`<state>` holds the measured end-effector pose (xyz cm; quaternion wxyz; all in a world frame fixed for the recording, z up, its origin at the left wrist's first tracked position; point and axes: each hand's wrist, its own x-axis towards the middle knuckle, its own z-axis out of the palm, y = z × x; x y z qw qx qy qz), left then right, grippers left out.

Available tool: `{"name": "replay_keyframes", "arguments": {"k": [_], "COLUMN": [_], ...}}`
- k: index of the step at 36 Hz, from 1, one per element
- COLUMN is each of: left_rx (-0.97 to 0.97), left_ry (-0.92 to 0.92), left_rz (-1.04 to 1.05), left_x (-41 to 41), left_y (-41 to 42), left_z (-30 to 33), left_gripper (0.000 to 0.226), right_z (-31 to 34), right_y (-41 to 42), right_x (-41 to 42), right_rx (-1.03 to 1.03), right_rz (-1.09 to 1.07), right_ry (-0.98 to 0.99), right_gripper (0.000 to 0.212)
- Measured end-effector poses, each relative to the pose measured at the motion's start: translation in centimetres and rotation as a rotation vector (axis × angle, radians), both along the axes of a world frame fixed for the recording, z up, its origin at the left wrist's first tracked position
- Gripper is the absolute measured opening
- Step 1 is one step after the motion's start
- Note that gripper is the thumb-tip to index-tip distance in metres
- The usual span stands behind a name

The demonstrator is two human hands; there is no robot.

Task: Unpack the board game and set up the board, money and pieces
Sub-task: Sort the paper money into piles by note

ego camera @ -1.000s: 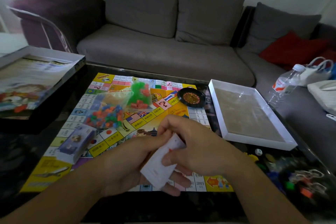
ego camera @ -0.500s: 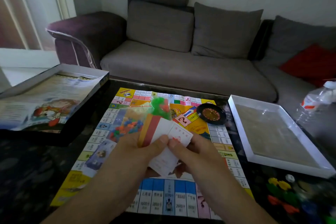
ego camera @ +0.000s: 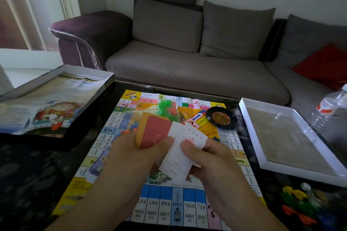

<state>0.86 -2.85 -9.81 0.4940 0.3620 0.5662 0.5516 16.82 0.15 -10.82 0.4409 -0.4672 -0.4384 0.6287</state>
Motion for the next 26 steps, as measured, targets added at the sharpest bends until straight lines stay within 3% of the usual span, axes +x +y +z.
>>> {"name": "replay_keyframes", "arguments": {"k": [7, 21, 23, 26], "left_rx": [-0.014, -0.018, 0.011, 0.03], "left_ry": [-0.05, 0.168, 0.188, 0.196], "left_rz": [0.021, 0.002, 0.036, 0.098], "left_x": [0.5, -0.4, -0.9, -1.9], "left_y": [-0.1, -0.1, 0.1, 0.5], "left_z": [0.1, 0.0, 0.2, 0.0], "left_gripper": [0.012, 0.005, 0.006, 0.004], "right_z": [0.0, 0.5, 0.7, 0.9], "right_y": [0.1, 0.0, 0.1, -0.6], "right_x": [0.8, 1.5, 1.9, 1.9], "right_rx": [0.011, -0.114, -0.002, 0.344], "right_rz": [-0.05, -0.016, -0.028, 0.104], "right_ry": [-0.019, 0.076, -0.134, -0.777], "right_gripper": [0.017, 0.024, 0.022, 0.02]}}
